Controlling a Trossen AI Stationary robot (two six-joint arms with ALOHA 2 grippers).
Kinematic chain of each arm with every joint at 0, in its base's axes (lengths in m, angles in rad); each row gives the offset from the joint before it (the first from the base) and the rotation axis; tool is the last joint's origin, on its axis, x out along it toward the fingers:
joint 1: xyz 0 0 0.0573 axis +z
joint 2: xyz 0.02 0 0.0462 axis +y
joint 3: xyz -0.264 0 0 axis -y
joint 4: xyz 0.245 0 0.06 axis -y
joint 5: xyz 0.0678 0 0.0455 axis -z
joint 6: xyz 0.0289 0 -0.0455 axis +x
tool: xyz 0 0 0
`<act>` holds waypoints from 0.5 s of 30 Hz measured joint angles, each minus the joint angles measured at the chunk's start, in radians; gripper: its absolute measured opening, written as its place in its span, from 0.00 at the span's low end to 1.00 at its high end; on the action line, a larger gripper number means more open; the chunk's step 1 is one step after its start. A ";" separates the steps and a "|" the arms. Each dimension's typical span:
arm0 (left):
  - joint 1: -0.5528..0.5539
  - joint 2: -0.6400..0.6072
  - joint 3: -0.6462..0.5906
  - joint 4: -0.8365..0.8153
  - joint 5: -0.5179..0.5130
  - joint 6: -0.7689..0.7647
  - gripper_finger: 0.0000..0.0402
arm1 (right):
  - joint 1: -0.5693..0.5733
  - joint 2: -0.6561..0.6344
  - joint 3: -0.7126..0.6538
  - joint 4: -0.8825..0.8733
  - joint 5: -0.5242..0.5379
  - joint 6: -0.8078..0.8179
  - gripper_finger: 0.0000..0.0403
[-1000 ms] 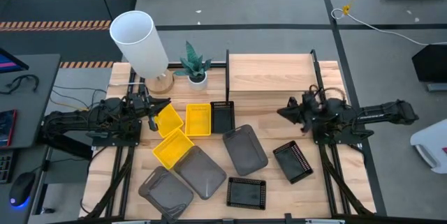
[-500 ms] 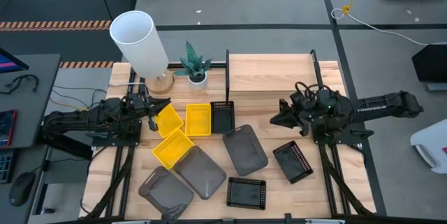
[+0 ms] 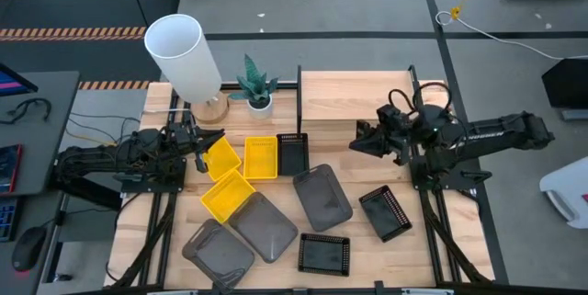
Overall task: Stack baskets on shelf by color
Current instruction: Stack the bottom black bin on the right black bin
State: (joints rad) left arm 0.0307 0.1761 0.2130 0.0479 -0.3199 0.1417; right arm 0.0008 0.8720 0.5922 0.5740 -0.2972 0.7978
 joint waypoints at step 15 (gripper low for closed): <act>0.000 0.000 0.000 0.000 0.000 0.000 0.07 | 0.079 0.343 0.217 -0.194 -0.076 -0.095 0.09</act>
State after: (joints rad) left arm 0.0305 0.1761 0.2129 0.0479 -0.3201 0.1417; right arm 0.0795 1.2154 0.8095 0.3801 -0.3736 0.7030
